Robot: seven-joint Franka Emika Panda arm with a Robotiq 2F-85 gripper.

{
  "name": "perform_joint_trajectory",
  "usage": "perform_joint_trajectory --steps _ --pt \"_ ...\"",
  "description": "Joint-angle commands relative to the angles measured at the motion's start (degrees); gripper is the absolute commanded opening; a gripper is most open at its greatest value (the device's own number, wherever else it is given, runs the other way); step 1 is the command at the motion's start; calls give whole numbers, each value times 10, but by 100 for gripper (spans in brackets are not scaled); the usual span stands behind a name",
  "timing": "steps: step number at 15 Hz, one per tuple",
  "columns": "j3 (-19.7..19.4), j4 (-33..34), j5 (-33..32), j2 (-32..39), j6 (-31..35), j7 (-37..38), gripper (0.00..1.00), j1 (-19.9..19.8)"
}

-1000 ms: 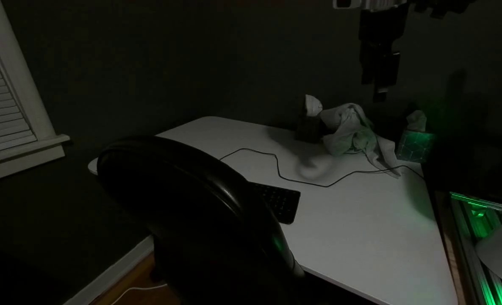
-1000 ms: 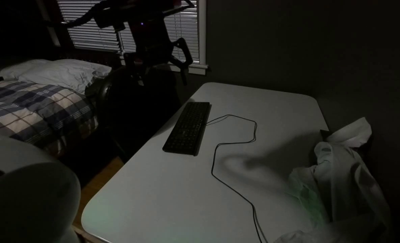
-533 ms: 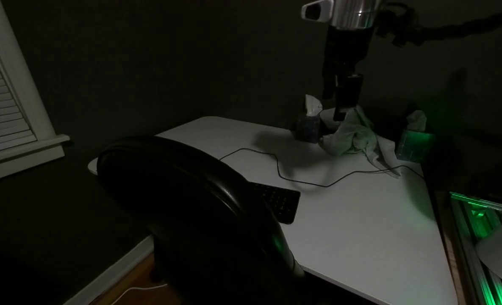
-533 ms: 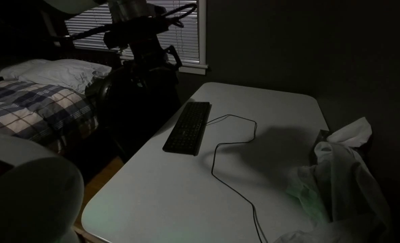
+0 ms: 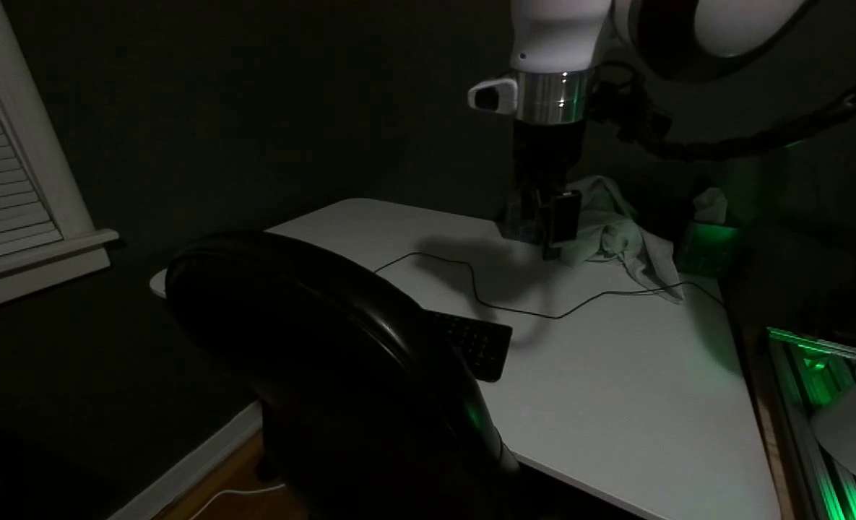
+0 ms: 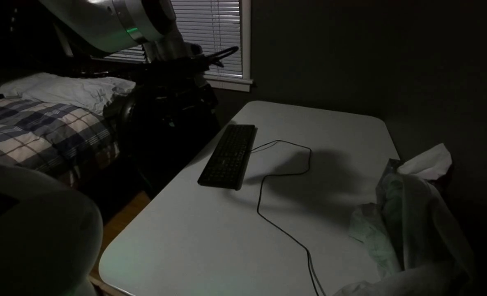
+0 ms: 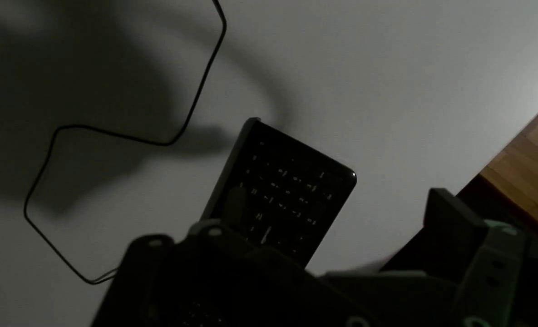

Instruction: Press a key on the keyboard.

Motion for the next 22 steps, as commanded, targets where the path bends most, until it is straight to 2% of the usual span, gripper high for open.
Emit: perform_joint_trajectory --steps 1,5,11,12,13,22 --pt "1 1 1 -2 -1 -1 100 -1" --pt "1 2 1 -9 -1 -1 100 -1" --pt "15 34 -82 79 13 28 100 -12" --pt "13 39 -81 96 20 16 83 -9" --pt "12 46 -85 113 24 16 73 -9" --pt "-2 92 -93 237 58 4 5 -10"
